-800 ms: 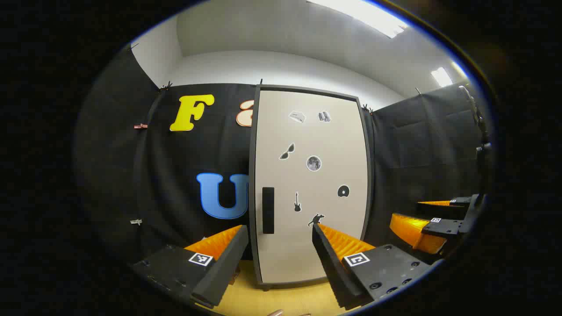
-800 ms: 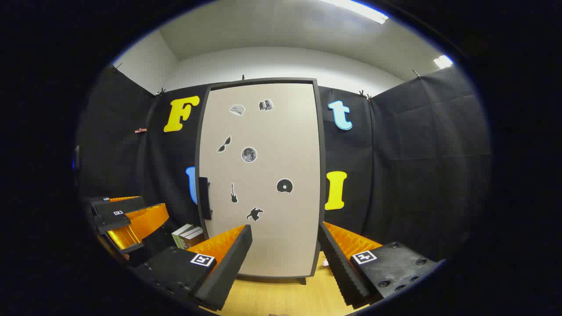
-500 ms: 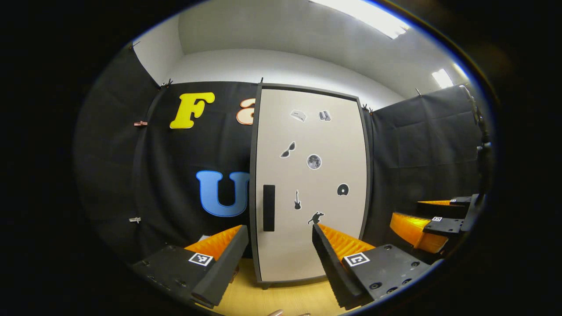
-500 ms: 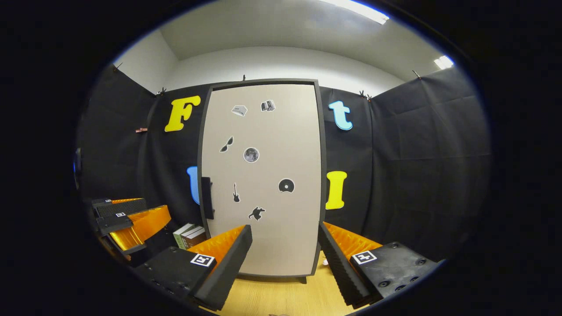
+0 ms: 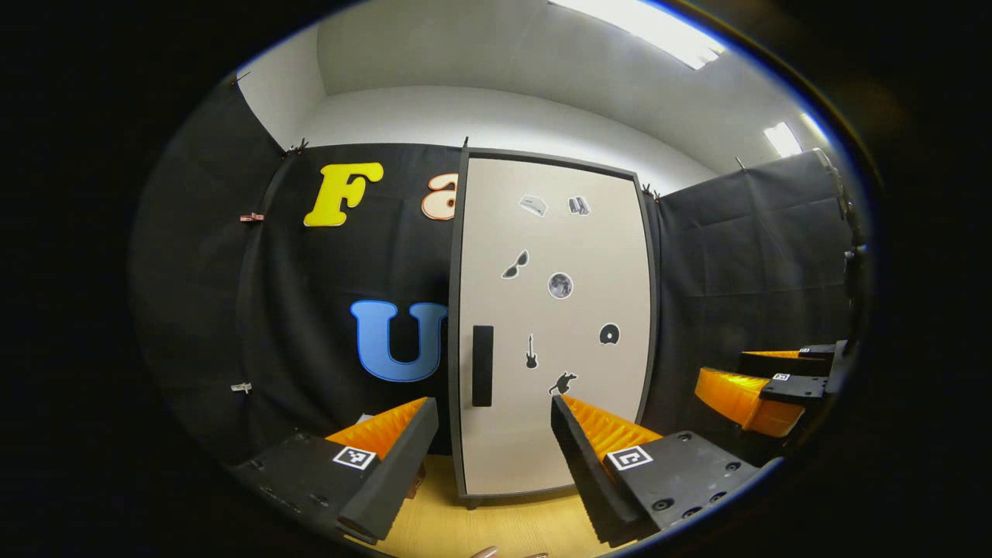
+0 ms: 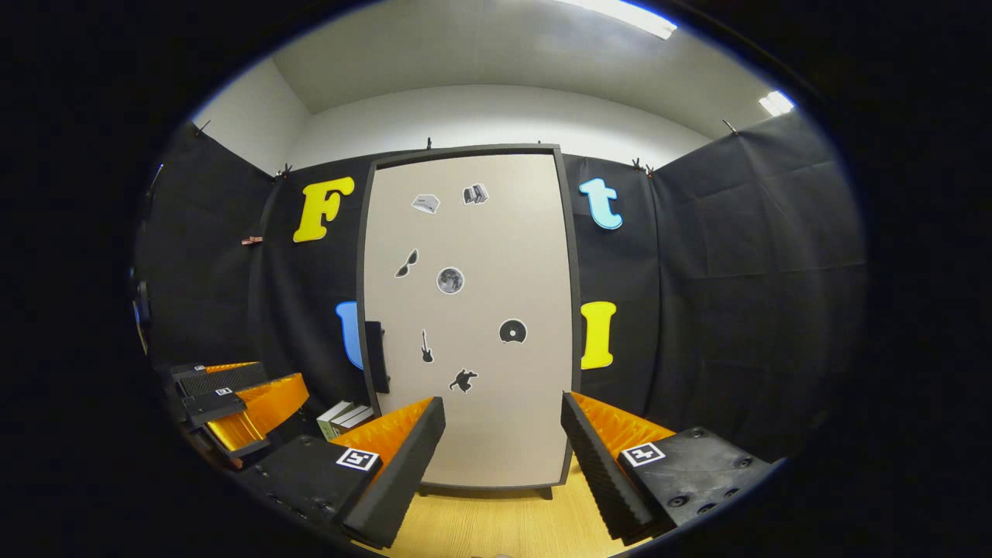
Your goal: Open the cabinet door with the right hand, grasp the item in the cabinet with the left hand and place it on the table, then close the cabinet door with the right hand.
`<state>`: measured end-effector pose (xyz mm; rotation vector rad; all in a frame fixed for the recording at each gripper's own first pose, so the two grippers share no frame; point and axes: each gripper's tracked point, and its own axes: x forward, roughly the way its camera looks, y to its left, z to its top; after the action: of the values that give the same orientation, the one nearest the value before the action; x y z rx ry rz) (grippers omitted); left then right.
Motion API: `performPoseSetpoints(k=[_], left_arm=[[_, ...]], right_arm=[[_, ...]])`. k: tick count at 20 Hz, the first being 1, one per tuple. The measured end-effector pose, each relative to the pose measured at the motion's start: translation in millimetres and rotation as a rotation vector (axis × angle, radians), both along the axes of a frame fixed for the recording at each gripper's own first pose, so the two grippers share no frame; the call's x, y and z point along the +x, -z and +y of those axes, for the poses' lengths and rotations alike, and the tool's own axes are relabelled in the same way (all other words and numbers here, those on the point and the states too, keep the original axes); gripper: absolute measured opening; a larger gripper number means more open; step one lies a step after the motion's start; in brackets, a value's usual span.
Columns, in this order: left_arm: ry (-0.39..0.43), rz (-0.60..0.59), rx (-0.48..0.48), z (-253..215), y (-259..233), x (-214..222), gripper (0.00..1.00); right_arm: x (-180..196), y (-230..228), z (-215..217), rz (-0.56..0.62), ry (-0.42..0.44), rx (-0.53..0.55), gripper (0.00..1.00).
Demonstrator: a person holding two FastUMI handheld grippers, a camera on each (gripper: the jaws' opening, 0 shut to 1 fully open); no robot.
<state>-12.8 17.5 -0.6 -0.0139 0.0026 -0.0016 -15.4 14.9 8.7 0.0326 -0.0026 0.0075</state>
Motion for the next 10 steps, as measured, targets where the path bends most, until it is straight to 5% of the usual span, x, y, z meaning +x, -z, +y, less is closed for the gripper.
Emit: performPoseSetpoints(k=[10], left_arm=[[0.0, -0.011, -0.007, 12, -5, -11, 0.93]], right_arm=[[-5, -5, 16, -0.021, -0.007, -0.039, 0.97]])
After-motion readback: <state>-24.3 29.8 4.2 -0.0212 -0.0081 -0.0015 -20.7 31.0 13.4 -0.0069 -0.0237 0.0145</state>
